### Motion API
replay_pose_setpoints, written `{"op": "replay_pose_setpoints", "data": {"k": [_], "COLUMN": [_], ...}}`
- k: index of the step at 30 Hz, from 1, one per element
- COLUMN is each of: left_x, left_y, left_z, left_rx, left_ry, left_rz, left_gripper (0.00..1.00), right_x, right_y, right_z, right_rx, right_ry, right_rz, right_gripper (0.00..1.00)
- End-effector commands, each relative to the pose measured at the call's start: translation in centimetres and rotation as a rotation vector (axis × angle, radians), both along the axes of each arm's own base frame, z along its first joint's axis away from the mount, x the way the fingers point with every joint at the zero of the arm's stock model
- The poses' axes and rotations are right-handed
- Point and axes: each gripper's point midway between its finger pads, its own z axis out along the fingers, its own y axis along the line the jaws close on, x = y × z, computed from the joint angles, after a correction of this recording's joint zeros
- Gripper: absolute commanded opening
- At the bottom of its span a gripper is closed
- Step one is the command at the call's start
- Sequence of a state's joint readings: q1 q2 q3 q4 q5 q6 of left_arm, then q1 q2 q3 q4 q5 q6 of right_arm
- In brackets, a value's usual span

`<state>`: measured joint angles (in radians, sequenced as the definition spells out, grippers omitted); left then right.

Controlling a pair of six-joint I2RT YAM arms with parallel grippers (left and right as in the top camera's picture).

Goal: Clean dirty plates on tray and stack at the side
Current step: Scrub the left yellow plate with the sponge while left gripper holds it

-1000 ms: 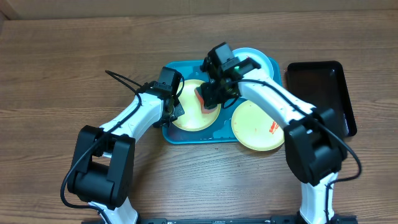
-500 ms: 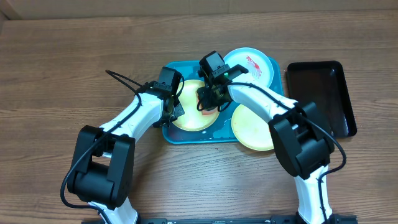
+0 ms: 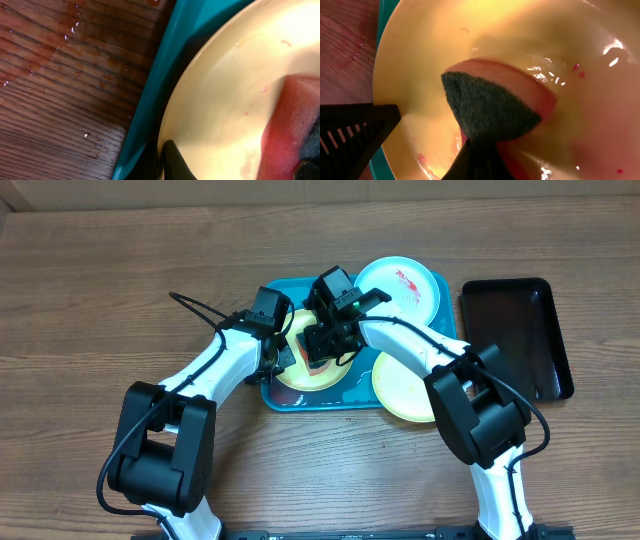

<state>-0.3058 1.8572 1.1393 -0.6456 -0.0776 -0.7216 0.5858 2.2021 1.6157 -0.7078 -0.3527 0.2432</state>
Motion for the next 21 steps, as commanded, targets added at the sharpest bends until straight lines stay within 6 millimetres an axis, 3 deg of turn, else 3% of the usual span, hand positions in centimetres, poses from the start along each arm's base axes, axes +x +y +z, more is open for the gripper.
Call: {"op": "replay_pose_setpoints", "data": {"k": [1, 6, 9, 14, 21], "left_x": [-0.6, -0.6, -0.6, -0.6, -0.6], "left_y": [-0.1, -0.1, -0.1, -0.1, -0.1], "left_z": [-0.9, -0.9, -0.9, -0.9, -0.9], "left_rx": [-0.002, -0.003, -0.003, -0.002, -0.002], "left_ry": [0.034, 0.034, 0.034, 0.034, 0.034], "left_rz": [-0.037, -0.037, -0.037, -0.036, -0.037], "left_gripper": [0.04, 0.04, 0.04, 0.04, 0.04], "right_x": [1.2, 4.3, 5.2, 6.1, 5.3], "right_y": [-1.8, -6.8, -7.7, -6.8, -2.9], "right_z": [-1.4, -2.0, -1.7, -0.5, 0.3], "right_rx": [-0.08, -0.232, -0.257, -0.234, -0.124], "right_ry": [0.005, -0.062, -0.089, -0.124, -0.129], "right_rz": [-0.121, -0.301, -0.325, -0.318, -0.217], "right_gripper": [0.04, 0.04, 0.04, 0.04, 0.04]}}
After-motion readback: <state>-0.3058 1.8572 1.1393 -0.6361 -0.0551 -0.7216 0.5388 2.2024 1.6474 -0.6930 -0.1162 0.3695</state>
